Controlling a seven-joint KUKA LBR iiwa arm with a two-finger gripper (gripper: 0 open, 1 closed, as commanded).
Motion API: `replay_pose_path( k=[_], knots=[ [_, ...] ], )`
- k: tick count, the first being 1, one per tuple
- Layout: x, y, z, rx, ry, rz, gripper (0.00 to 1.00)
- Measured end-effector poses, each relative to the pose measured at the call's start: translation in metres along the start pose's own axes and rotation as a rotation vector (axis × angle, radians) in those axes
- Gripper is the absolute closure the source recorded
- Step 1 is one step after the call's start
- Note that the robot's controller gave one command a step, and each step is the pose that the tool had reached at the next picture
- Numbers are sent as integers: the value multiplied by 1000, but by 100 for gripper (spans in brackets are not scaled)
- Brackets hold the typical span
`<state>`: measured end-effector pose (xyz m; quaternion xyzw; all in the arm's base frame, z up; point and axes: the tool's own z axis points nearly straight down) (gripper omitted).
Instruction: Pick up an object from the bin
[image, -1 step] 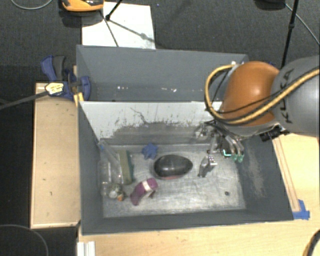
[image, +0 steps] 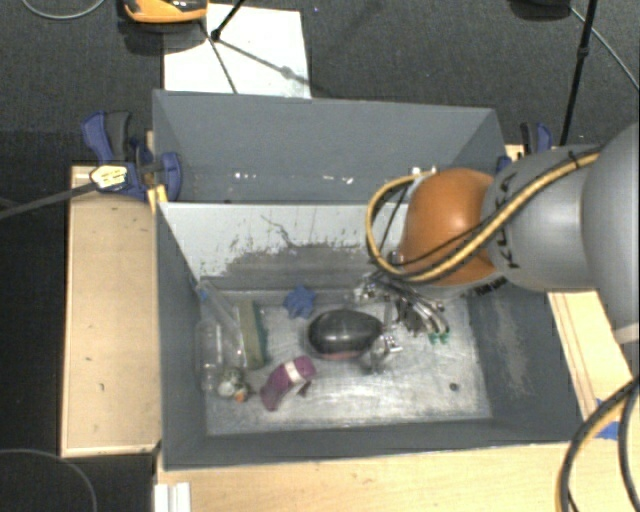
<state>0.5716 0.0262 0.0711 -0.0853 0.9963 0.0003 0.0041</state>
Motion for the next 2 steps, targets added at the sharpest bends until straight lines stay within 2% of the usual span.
replay_pose_path(
  k=[1,2],
  knots=[
    [-1,0,-4,0,-2,2,100],
    [4,35,-153,0,1,-247,100]
  ],
)
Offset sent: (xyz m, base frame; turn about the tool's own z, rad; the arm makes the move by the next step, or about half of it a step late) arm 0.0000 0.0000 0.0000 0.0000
